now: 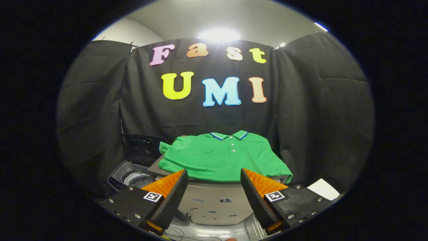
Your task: Put the clothes into the washing machine and then close the washing machine lid.
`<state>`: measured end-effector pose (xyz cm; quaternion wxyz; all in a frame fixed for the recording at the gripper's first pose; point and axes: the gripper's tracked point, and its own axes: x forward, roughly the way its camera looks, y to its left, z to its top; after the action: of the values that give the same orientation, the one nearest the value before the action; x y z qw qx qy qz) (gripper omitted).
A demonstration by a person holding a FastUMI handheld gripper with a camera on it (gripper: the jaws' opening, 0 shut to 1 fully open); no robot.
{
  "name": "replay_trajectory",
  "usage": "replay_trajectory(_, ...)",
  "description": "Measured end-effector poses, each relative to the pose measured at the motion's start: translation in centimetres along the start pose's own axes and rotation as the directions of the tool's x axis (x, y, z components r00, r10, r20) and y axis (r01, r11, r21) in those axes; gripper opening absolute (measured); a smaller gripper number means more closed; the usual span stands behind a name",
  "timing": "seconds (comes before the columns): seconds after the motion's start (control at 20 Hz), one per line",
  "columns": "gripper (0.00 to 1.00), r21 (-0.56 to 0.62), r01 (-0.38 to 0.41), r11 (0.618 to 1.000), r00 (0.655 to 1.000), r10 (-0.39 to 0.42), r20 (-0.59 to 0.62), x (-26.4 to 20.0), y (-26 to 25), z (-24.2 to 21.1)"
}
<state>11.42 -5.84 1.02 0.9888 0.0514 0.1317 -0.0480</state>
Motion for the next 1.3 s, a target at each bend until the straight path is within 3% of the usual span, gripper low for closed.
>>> replay_trajectory(0.15,0.96,0.044,0.003,0.999,0.996,0.001,-0.087,3.4,-0.1,-1.2)
replay_trajectory(0.4,0.96,0.021,0.016,1.000,0.991,-0.013,-0.136,6.8,-0.2,-2.0)
replay_trajectory(1.1,0.96,0.004,-0.008,1.000,0.978,0.009,-0.208,10.6,0.4,-3.7)
replay_trajectory(1.3,0.83,-0.003,-0.041,0.999,0.977,0.040,-0.208,11.1,1.0,-3.6)
